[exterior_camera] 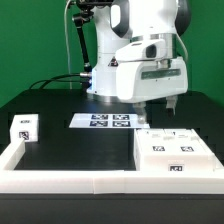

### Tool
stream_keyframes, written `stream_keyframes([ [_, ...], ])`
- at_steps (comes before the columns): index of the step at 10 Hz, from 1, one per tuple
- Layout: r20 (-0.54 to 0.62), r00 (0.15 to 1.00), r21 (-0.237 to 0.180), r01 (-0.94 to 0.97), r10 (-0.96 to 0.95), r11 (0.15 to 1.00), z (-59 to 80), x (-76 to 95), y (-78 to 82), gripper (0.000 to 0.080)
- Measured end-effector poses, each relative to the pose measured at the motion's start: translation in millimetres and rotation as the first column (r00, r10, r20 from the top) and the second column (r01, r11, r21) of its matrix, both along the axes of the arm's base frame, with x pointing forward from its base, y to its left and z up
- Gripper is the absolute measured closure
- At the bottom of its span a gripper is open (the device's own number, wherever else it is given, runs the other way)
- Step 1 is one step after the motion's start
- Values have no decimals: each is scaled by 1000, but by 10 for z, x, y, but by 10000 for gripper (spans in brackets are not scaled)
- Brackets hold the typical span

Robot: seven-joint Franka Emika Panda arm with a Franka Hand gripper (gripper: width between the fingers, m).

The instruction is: Assemble cabinet

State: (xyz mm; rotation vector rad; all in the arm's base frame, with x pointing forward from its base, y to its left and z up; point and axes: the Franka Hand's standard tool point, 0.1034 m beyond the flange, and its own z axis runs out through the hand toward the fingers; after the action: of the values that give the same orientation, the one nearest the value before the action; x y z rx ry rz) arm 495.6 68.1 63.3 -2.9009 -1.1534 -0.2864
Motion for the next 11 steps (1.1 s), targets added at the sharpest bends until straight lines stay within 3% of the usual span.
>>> stream_keyframes([
  [4, -27, 975, 44, 223, -222, 974, 11, 5, 57, 2],
  [11, -114, 768, 92, 639, -630, 763, -57, -12, 40, 2],
])
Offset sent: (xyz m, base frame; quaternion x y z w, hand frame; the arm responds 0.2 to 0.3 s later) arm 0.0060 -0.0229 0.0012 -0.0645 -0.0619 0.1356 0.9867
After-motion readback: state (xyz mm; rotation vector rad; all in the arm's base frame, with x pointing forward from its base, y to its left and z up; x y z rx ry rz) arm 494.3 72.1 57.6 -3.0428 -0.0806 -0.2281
